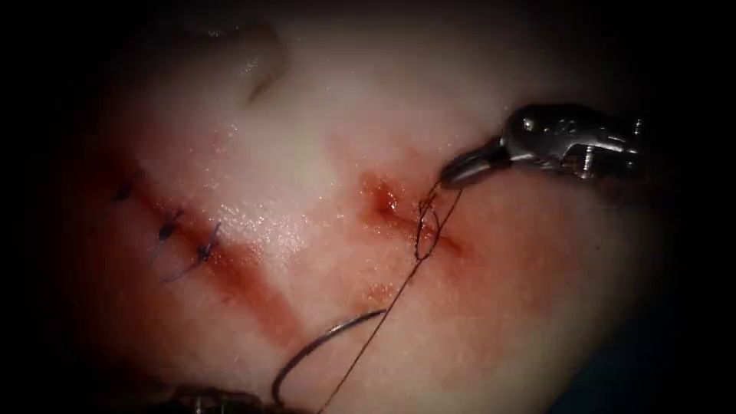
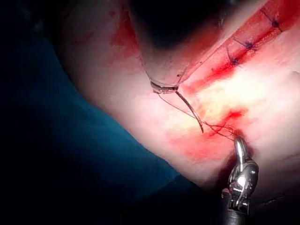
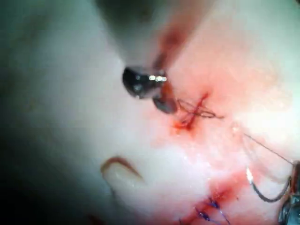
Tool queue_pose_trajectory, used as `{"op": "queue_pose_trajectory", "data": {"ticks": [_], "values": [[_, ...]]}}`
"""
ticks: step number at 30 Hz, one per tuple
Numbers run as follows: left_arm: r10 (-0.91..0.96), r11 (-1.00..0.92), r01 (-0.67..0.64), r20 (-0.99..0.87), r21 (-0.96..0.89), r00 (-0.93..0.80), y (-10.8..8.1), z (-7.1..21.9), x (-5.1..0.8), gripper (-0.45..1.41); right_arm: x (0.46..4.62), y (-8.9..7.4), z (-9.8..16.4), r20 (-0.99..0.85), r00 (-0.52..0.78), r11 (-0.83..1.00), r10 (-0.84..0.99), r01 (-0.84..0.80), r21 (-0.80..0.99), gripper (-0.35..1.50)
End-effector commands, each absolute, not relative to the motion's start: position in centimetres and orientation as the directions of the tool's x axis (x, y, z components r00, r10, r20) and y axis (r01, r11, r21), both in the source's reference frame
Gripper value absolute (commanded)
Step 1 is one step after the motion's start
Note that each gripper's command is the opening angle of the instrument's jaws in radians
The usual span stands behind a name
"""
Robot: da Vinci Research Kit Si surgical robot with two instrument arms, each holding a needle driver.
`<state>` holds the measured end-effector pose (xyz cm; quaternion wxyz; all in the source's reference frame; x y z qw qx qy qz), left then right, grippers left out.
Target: Wound Closure
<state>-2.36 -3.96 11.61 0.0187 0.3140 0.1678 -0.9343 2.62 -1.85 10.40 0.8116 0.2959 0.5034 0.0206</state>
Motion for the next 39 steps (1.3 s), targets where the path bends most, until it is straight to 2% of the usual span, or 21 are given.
{"op": "queue_pose_trajectory", "data": {"ticks": [1, 19, 30, 39], "values": [[0.077, -0.942, 0.136, -0.592, -0.307, -0.802, -4.09, 11.65, -2.36, -0.45, 2.7, -1.82, 10.45, -0.808, 0.492, 0.827, 0.325, 0.267, 0.495, -0.35], [0.074, -0.938, 0.149, -0.598, -0.314, -0.798, -4.57, 11.31, -2.35, -0.45, 2.65, -1.67, 10.53, -0.798, 0.504, 0.85, 0.331, 0.208, 0.484, -0.35], [0.075, -0.937, 0.149, -0.598, -0.316, -0.798, -4.71, 11.15, -2.4, -0.45, 2.63, -1.66, 10.66, -0.774, 0.554, 0.878, 0.307, 0.149, 0.455, -0.35], [0.075, -0.937, 0.149, -0.598, -0.316, -0.798, -4.86, 11.03, -2.44, -0.45, 2.55, -1.55, 10.69, -0.751, 0.591, 0.924, 0.294, 0.026, 0.382, -0.35]]}}
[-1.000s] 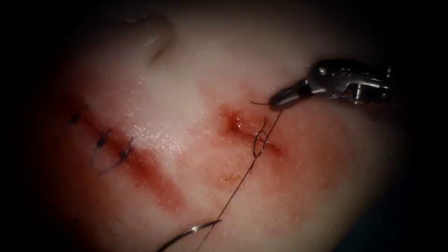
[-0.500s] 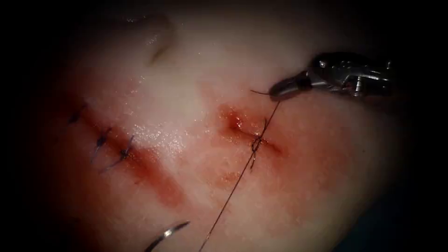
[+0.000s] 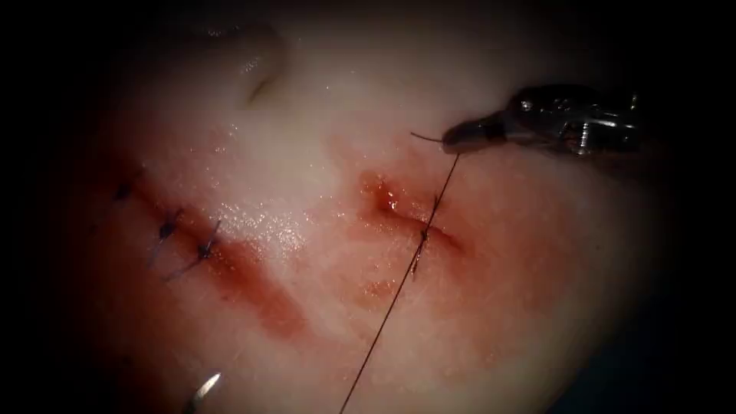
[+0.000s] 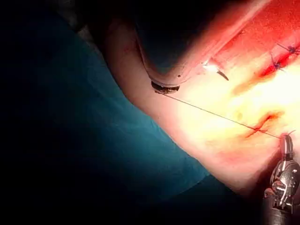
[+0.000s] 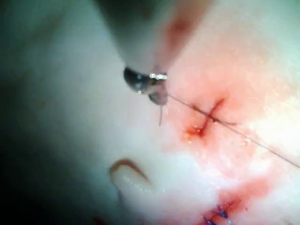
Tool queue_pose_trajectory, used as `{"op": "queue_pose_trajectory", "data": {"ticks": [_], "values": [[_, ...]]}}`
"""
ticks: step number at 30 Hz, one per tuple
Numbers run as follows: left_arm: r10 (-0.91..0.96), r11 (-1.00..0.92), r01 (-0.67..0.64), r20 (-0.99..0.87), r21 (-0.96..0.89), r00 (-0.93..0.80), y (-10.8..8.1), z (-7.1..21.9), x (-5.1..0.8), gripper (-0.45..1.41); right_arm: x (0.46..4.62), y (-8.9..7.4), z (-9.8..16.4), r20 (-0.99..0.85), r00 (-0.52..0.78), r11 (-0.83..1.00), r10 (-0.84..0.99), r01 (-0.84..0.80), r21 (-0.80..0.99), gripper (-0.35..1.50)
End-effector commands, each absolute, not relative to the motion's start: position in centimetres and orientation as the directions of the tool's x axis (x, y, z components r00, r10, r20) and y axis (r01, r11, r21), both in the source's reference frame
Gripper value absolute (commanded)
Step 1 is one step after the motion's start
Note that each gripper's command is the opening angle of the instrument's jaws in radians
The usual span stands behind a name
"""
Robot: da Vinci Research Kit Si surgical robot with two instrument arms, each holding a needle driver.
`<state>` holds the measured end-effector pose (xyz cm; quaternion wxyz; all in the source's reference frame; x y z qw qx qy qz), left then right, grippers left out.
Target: Wound Closure
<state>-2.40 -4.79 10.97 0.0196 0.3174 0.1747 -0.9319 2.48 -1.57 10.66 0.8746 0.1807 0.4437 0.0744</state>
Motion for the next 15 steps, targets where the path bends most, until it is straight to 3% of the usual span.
{"op": "queue_pose_trajectory", "data": {"ticks": [1, 15], "values": [[0.074, -0.937, 0.149, -0.598, -0.315, -0.798, -4.86, 11.03, -2.44, -0.45, 2.54, -1.55, 10.7, -0.752, 0.59, 0.926, 0.294, 0.02, 0.378, -0.35], [0.078, -0.938, 0.144, -0.596, -0.315, -0.799, -5.0, 11.02, -2.43, -0.45, 2.44, -1.51, 10.72, -0.739, 0.598, 0.931, 0.31, -0.034, 0.363, -0.35]]}}
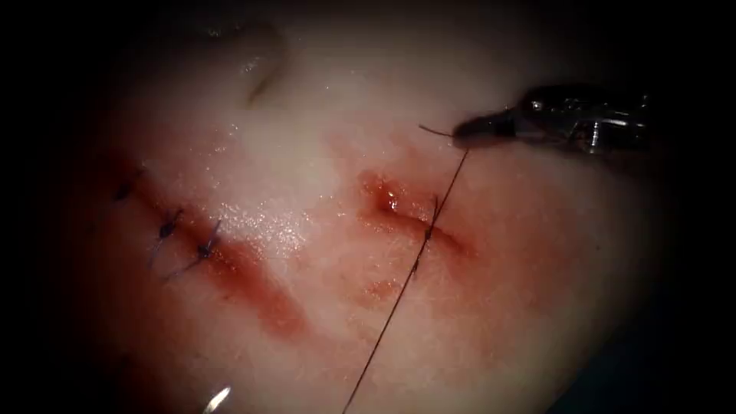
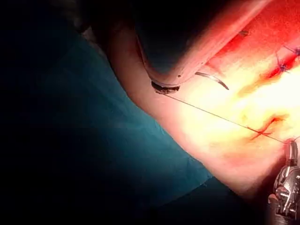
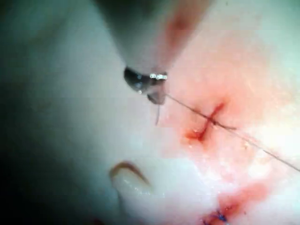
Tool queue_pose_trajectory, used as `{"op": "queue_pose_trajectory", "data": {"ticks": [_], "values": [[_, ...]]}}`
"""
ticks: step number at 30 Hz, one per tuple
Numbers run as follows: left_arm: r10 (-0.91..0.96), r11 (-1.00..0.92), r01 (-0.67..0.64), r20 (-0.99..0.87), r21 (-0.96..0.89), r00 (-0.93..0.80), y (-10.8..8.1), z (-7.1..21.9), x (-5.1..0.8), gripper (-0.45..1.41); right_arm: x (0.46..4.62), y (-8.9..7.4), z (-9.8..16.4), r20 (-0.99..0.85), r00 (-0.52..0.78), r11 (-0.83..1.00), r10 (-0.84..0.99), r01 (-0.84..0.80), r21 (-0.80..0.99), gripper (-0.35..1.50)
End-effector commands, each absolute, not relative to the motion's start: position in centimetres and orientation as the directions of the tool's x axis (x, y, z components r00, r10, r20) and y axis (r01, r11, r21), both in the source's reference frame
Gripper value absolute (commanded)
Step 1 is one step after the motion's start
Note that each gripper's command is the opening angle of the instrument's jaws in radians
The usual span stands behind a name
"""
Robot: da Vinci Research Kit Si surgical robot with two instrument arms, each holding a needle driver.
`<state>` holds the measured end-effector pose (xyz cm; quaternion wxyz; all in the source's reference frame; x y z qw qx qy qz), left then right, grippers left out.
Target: Wound Closure
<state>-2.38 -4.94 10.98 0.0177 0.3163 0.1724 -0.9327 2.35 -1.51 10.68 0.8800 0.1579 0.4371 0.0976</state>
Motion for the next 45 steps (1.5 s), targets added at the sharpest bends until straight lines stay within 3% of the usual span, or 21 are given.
{"op": "queue_pose_trajectory", "data": {"ticks": [1, 6, 9, 11, 16, 19, 22, 26, 28, 37, 45], "values": [[0.107, -0.935, 0.125, -0.601, -0.332, -0.792, -4.9, 11.0, -2.43, -0.45, 2.45, -1.5, 10.7, -0.737, 0.597, 0.93, 0.318, -0.046, 0.364, -0.35], [0.164, -0.966, 0.001, -0.621, -0.257, -0.766, -4.3, 10.7, -2.36, -0.45, 2.43, -1.7, 10.6, -0.751, 0.509, 0.904, 0.419, -0.154, 0.399, -0.35], [0.177, -0.973, -0.035, -0.634, -0.229, -0.753, -4.1, 10.6, -2.35, -0.45, 2.39, -1.7, 10.4, -0.752, 0.428, 0.865, 0.501, -0.229, 0.446, 0.02], [0.17, -0.978, -0.048, -0.643, -0.204, -0.747, -3.8, 10.4, -2.39, -0.45, 2.3, -1.8, 10.3, -0.751, 0.352, 0.828, 0.559, -0.29, 0.48, 0.37], [0.156, -0.983, -0.054, -0.653, -0.173, -0.742, -3.5, 10.3, -2.52, -0.45, 2.13, -1.7, 10.1, -0.744, 0.289, 0.787, 0.602, -0.374, 0.491, 0.98], [0.15, -0.984, -0.046, -0.659, -0.173, -0.737, -3.3, 10.2, -2.64, -0.45, 2.0, -1.7, 10.1, -0.735, 0.281, 0.762, 0.617, -0.445, 0.47, 1.21], [0.14, -0.985, -0.039, -0.661, -0.165, -0.737, -3.1, 10.2, -2.7, -0.45, 1.96, -1.8, 10.1, -0.733, 0.266, 0.742, 0.626, -0.493, 0.454, 1.3], [0.141, -0.986, -0.045, -0.668, -0.159, -0.731, -2.9, 10.2, -2.74, -0.45, 2.08, -2.1, 10.1, -0.732, 0.256, 0.739, 0.632, -0.483, 0.469, 1.04], [0.138, -0.987, -0.046, -0.671, -0.154, -0.728, -2.6, 10.3, -2.77, -0.45, 2.24, -2.3, 10.0, -0.735, 0.257, 0.758, 0.628, -0.416, 0.502, 0.71], [0.152, -0.986, -0.068, -0.672, -0.15, -0.725, -2.0, 10.6, -2.97, -0.45, 2.65, -2.5, 10.0, -0.746, 0.25, 0.772, 0.618, -0.373, 0.514, 0.57], [0.162, -0.986, -0.09, -0.666, -0.141, -0.728, -1.4, 11.1, -3.14, -0.45, 2.66, -2.6, 10.0, -0.763, 0.227, 0.785, 0.605, -0.327, 0.526, 0.26]]}}
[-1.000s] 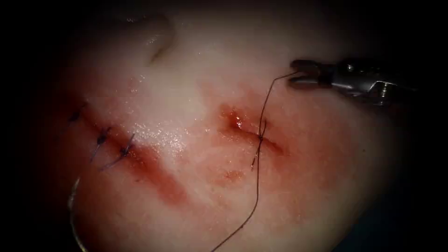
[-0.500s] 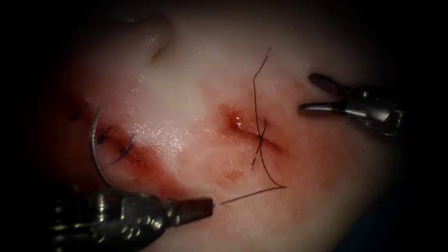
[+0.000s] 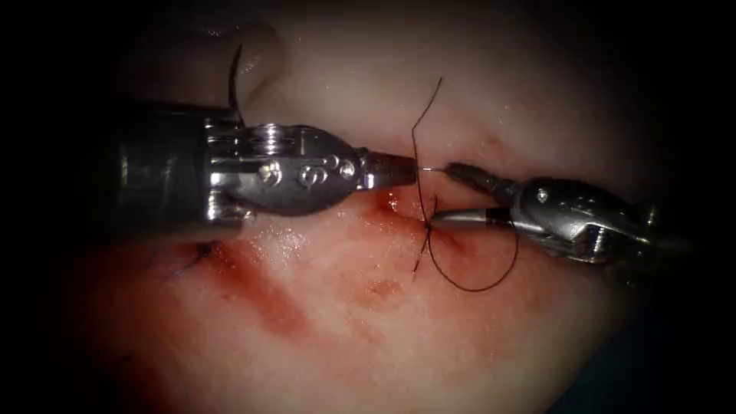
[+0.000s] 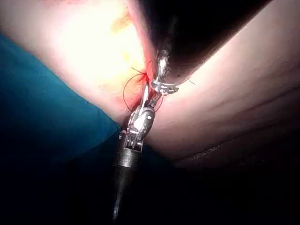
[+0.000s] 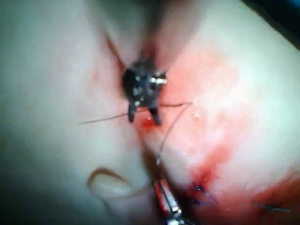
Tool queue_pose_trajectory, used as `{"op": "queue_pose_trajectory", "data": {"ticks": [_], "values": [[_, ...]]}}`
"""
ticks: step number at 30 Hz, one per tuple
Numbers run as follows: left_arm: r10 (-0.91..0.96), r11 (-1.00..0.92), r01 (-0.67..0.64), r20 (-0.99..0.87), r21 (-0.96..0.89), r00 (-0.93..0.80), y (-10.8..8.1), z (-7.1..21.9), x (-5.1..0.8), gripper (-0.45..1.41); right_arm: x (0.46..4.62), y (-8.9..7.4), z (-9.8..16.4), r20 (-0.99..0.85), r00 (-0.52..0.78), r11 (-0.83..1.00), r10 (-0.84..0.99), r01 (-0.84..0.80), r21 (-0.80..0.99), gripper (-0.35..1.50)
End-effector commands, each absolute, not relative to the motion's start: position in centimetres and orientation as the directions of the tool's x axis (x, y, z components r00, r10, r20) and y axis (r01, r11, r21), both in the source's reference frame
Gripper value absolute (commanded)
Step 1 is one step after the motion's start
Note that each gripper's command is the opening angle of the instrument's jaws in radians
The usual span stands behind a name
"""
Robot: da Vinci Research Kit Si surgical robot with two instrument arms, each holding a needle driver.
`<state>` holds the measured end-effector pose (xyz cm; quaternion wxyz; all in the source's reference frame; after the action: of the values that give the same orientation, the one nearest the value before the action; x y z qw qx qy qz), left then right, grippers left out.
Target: Wound Closure
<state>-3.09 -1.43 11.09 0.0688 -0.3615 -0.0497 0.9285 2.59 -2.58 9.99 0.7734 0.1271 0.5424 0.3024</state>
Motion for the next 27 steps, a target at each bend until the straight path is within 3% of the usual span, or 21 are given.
{"op": "queue_pose_trajectory", "data": {"ticks": [1, 3, 19, 27], "values": [[0.16, -0.986, -0.088, -0.668, -0.139, -0.727, -1.4, 11.22, -3.15, -0.45, 2.66, -2.62, 10.01, -0.764, 0.225, 0.786, 0.605, -0.323, 0.527, 0.17], [0.154, -0.987, -0.086, -0.669, -0.134, -0.727, -1.39, 11.33, -3.17, -0.45, 2.66, -2.65, 9.99, -0.765, 0.225, 0.788, 0.604, -0.316, 0.529, 0.02], [0.157, -0.984, -0.064, -0.654, -0.164, -0.74, -1.5, 12.03, -3.24, -0.45, 2.72, -2.6, 9.8, -0.762, 0.106, 0.752, 0.639, -0.296, 0.589, 0.02], [0.152, -0.984, -0.051, -0.651, -0.172, -0.744, -1.62, 12.12, -3.25, -0.45, 2.75, -2.51, 9.74, -0.724, -0.04, 0.682, 0.688, -0.303, 0.665, -0.01]]}}
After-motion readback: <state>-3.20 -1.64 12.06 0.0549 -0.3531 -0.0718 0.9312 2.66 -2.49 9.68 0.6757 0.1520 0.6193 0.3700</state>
